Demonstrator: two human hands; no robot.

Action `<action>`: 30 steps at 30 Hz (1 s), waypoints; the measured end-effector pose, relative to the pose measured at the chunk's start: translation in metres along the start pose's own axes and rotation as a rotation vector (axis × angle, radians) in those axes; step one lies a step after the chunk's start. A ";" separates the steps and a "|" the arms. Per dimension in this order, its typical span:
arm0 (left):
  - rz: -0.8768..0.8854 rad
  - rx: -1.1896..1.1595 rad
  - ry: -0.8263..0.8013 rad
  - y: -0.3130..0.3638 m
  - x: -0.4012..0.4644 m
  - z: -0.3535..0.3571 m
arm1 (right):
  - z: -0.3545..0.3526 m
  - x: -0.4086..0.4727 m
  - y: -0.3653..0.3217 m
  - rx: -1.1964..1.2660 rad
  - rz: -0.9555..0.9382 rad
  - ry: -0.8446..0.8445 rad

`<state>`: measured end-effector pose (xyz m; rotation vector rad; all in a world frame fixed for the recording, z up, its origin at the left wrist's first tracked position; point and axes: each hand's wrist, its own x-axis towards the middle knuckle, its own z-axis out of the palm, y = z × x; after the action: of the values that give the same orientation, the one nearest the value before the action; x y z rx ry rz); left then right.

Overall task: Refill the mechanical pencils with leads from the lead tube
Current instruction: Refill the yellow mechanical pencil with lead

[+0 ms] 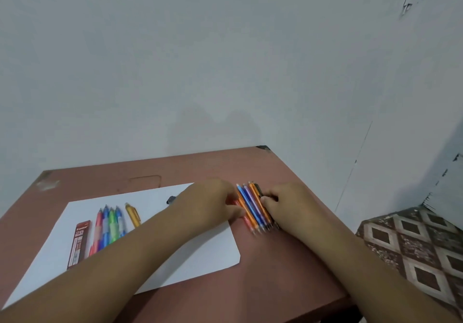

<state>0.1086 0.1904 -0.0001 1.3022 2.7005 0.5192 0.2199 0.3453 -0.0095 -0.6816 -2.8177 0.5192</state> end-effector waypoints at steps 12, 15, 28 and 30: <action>-0.023 0.000 0.091 -0.073 -0.048 -0.030 | 0.002 0.016 -0.038 -0.129 -0.082 0.145; -0.112 -0.040 0.145 -0.109 -0.072 -0.054 | 0.010 0.023 -0.070 -0.081 -0.298 0.080; -0.237 -0.119 0.234 -0.181 -0.100 -0.052 | 0.056 0.019 -0.151 -0.244 -1.041 -0.304; -0.238 -0.123 0.239 -0.183 -0.098 -0.050 | 0.060 0.023 -0.148 -0.256 -1.072 -0.306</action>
<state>0.0232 -0.0040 -0.0216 0.9253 2.9039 0.8439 0.1238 0.2153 -0.0058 0.9471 -2.9827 0.0496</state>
